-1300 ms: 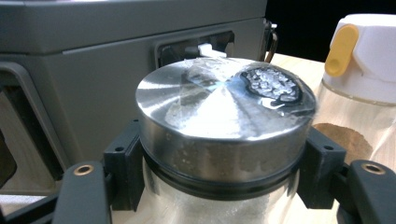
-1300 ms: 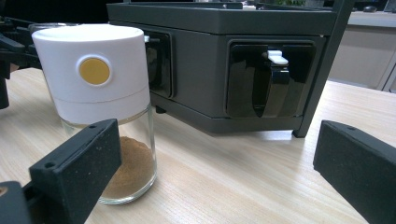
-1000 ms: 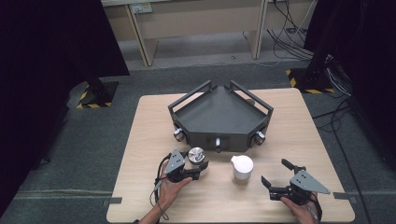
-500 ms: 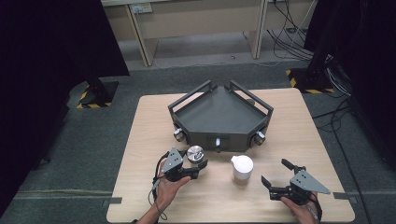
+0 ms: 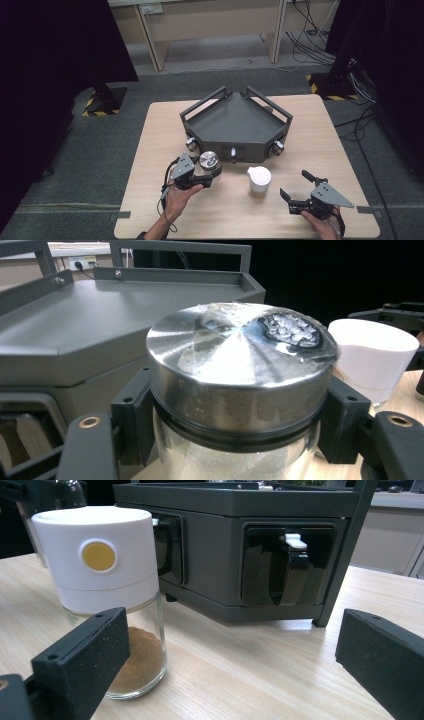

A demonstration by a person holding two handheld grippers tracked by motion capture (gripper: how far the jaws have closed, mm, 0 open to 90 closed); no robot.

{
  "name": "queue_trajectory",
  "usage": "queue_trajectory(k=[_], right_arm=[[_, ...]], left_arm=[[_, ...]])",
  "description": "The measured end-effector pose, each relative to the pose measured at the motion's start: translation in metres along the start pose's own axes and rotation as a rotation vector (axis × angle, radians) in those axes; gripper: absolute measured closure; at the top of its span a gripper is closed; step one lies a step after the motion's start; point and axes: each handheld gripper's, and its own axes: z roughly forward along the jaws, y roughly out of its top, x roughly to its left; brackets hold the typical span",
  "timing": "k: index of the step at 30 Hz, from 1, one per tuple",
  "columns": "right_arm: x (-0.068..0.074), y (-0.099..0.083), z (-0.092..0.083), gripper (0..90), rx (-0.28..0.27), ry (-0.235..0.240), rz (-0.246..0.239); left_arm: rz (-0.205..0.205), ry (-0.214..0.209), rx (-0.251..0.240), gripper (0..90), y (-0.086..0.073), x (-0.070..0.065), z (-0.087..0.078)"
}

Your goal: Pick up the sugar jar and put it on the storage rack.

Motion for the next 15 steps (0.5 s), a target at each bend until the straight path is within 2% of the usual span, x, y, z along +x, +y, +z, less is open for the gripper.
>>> queue_trajectory(k=[8, 15], right_arm=[[0.000, 0.000, 0.000, 1.3, 0.002, -0.001, 0.001], [0.000, 0.000, 0.000, 1.3, 0.003, -0.001, 0.002]], left_arm=[[0.011, 0.006, -0.011, 31.0, 0.019, 0.007, -0.001], [-0.006, 0.000, -0.006, 31.0, 0.035, 0.014, 0.000]])
